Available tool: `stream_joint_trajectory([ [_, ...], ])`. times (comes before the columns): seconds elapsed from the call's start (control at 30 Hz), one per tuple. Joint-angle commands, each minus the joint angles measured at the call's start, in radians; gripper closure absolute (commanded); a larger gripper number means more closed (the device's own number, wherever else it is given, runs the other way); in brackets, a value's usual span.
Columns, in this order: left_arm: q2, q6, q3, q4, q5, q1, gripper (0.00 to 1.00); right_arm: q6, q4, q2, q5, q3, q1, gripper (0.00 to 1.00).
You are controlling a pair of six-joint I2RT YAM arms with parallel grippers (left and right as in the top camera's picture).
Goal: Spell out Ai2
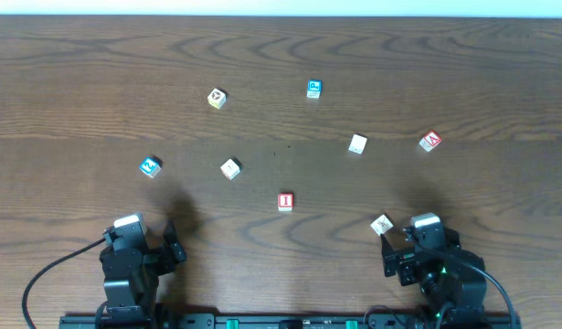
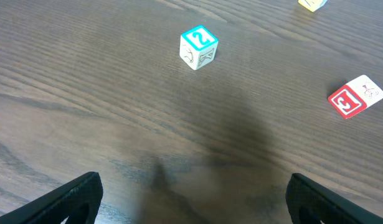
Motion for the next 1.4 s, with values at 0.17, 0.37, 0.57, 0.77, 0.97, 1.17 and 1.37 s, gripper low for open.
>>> stream_joint_trajectory([
  [0.17,-0.006,0.017,-0.012,-0.004,-0.013,0.004,0.05,0.011,-0.002,-0.007,0.004,-0.008,-0.01,0.01],
  [0.37,-0.006,0.018,-0.012,-0.004,-0.013,0.004,0.04,0.011,-0.001,-0.007,0.004,-0.008,-0.01,0.01],
  [0.57,-0.006,0.018,-0.012,-0.004,-0.013,0.004,0.04,0.011,-0.002,-0.007,0.004,-0.008,-0.01,0.01],
  [0.77,-0.006,0.018,-0.012,-0.004,-0.013,0.004,0.05,0.011,-0.002,-0.007,0.004,-0.008,-0.01,0.01],
  [0.97,-0.006,0.018,-0.012,-0.004,-0.013,0.004,0.05,0.011,-0.002,-0.007,0.004,-0.008,-0.01,0.01],
  [1.17,-0.006,0.018,-0.012,-0.004,-0.013,0.004,0.04,0.011,-0.002,-0.007,0.004,-0.008,-0.01,0.01],
  [1.37,-0.006,0.018,-0.012,-0.004,-0.013,0.004,0.05,0.011,-0.001,-0.007,0.004,-0.008,-0.01,0.01],
])
